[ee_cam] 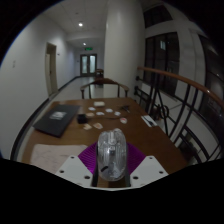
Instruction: Arrange mouse
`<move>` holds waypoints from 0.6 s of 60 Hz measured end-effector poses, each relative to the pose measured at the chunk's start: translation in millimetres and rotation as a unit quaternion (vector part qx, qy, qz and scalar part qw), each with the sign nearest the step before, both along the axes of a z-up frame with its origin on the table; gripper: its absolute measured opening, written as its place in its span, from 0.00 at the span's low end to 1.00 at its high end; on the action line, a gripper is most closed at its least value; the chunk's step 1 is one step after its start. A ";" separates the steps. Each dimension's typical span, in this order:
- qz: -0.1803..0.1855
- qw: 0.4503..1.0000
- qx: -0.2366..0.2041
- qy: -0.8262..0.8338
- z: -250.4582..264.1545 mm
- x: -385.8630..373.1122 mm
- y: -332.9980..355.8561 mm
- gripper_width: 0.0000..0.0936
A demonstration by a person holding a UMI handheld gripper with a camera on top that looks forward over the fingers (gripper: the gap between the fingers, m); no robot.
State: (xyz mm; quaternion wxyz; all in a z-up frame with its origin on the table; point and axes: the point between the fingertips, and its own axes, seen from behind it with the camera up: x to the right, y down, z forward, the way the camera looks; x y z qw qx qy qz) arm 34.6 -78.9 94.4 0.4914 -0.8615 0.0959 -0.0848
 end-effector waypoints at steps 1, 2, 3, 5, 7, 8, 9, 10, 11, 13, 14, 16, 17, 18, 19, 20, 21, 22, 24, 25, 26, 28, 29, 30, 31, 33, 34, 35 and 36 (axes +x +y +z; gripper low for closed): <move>0.005 1.000 0.005 0.000 5.6 -11.1 0.0 0.40; 0.011 1.000 0.008 -0.001 10.2 -22.6 0.5 0.40; 0.017 1.000 0.010 0.001 13.0 -34.9 1.6 0.40; 0.032 0.999 0.011 0.005 13.4 -59.5 4.5 0.40; 0.044 0.999 0.009 0.010 12.6 -93.3 3.1 0.40; 0.053 0.999 0.005 0.014 6.3 -105.1 4.7 0.40; 0.061 0.998 -0.001 0.017 -2.3 -116.2 6.6 0.39; 0.071 0.997 -0.009 0.020 -11.5 -127.2 7.8 0.39; 0.080 0.996 -0.018 0.022 -21.3 -137.3 8.4 0.40; 0.094 0.995 -0.036 0.024 -38.6 -164.6 2.9 0.39; 0.099 0.994 -0.045 0.024 -48.4 -171.4 3.3 0.39; 0.107 0.992 -0.059 0.025 -66.9 -182.1 4.9 0.39; 0.109 0.992 -0.063 0.026 -74.7 -186.2 5.6 0.39; 0.112 0.991 -0.068 0.027 -82.7 -189.6 6.6 0.40; 0.114 0.990 -0.073 0.028 -96.4 -192.6 9.5 0.40; 0.116 0.990 -0.079 0.030 -104.5 -194.0 10.4 0.39; 0.115 0.989 -0.086 0.031 -113.5 -194.0 9.7 0.40; 0.114 0.990 -0.077 0.025 -103.2 -201.4 -2.4 0.40; 0.109 0.992 -0.065 0.021 -102.0 -199.5 -1.4 0.40; 0.109 0.992 -0.064 0.021 -102.1 -198.5 -0.5 0.40; 0.109 0.992 -0.062 0.019 -102.0 -197.9 0.6 0.40; 0.111 0.992 -0.065 0.011 -98.9 -199.1 1.4 0.39; 0.112 0.992 -0.065 0.008 -99.2 -198.3 3.8 0.40; 0.114 0.991 -0.063 0.004 -99.4 -197.8 5.8 0.40; 0.115 0.992 -0.061 0.001 -99.4 -197.3 7.5 0.40; 0.115 0.992 -0.059 -0.004 -99.4 -193.5 16.2 0.40; 0.116 0.992 -0.059 -0.005 -97.3 -198.0 6.4 0.44; 0.115 0.992 -0.059 -0.006 -98.4 -196.9 8.0 0.47; 0.114 0.992 -0.061 -0.005 -100.0 -196.2 8.9 0.50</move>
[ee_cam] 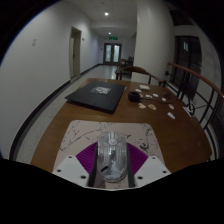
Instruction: Arrange mouse
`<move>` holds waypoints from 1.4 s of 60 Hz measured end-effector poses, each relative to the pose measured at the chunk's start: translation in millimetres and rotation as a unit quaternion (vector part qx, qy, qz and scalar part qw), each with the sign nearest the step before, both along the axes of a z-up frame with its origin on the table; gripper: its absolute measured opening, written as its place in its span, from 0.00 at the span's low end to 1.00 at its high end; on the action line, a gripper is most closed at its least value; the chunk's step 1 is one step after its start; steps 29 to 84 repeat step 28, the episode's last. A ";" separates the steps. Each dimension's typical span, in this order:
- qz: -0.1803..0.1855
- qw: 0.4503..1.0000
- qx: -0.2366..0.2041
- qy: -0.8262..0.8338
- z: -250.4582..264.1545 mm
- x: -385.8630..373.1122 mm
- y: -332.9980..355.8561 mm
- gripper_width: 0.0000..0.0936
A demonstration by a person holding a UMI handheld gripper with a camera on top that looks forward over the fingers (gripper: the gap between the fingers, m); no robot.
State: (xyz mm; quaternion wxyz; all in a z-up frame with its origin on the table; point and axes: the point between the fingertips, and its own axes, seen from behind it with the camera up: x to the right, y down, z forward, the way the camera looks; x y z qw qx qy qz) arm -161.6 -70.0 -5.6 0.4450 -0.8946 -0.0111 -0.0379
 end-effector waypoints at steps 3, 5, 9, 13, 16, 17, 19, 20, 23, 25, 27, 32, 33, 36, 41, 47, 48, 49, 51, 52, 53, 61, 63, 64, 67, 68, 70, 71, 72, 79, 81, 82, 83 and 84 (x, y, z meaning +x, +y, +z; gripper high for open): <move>-0.010 1.000 -0.008 0.009 -4.2 2.5 0.6 0.56; -0.013 1.000 -0.017 0.018 0.2 -2.5 -11.4 0.67; 0.006 0.998 -0.026 0.050 9.0 -18.3 -30.5 0.92; 0.011 0.998 -0.008 0.054 30.5 -23.9 -52.5 0.90; -0.001 0.999 -0.006 0.046 38.8 -17.7 -71.5 0.90; -0.005 0.999 -0.007 0.043 40.7 -15.3 -78.2 0.90; -0.010 0.999 -0.008 0.038 44.5 -12.6 -91.6 0.90; -0.010 0.999 -0.009 0.036 46.3 -12.2 -98.2 0.90; -0.013 0.999 -0.011 0.032 55.5 -14.7 -129.2 0.91; -0.018 0.999 -0.011 0.032 57.8 -13.7 -141.1 0.91; -0.021 0.999 -0.007 0.033 60.2 -13.5 -151.0 0.91; -0.022 0.999 -0.005 0.034 61.3 -14.2 -157.6 0.91; -0.022 0.999 -0.005 0.034 61.3 -14.2 -157.6 0.91; -0.022 0.999 -0.005 0.034 61.3 -14.2 -157.6 0.91; -0.022 0.999 -0.005 0.034 61.3 -14.2 -157.6 0.91; -0.022 0.999 -0.005 0.034 61.3 -14.2 -157.6 0.91; -0.022 0.999 -0.005 0.034 61.3 -14.2 -157.6 0.91; -0.022 0.999 -0.005 0.034 61.3 -14.2 -157.6 0.91; -0.022 0.999 -0.005 0.034 61.3 -14.2 -157.6 0.91; -0.022 0.999 -0.005 0.034 61.3 -14.2 -157.6 0.91; -0.022 0.999 -0.005 0.034 61.3 -14.2 -157.6 0.91; -0.022 0.999 -0.005 0.034 61.3 -14.2 -157.6 0.91; -0.022 0.999 -0.005 0.034 61.3 -14.2 -157.6 0.91; -0.022 0.999 -0.005 0.034 61.3 -14.2 -157.6 0.91; -0.022 0.999 -0.005 0.034 61.3 -14.2 -157.6 0.91; -0.022 0.999 -0.005 0.034 61.3 -14.2 -157.6 0.91; -0.022 0.999 -0.005 0.034 61.3 -14.2 -157.6 0.91; -0.022 0.999 -0.005 0.034 61.3 -14.2 -157.6 0.91; -0.022 0.999 -0.005 0.034 61.3 -14.2 -157.6 0.91; -0.022 0.999 -0.005 0.034 61.3 -14.2 -157.6 0.91; -0.022 0.999 -0.005 0.034 61.3 -14.2 -157.6 0.91; -0.022 0.999 -0.005 0.034 61.3 -14.2 -157.6 0.91; -0.022 0.999 -0.005 0.034 61.3 -14.2 -157.6 0.91; -0.022 0.999 -0.005 0.034 61.3 -14.2 -157.6 0.91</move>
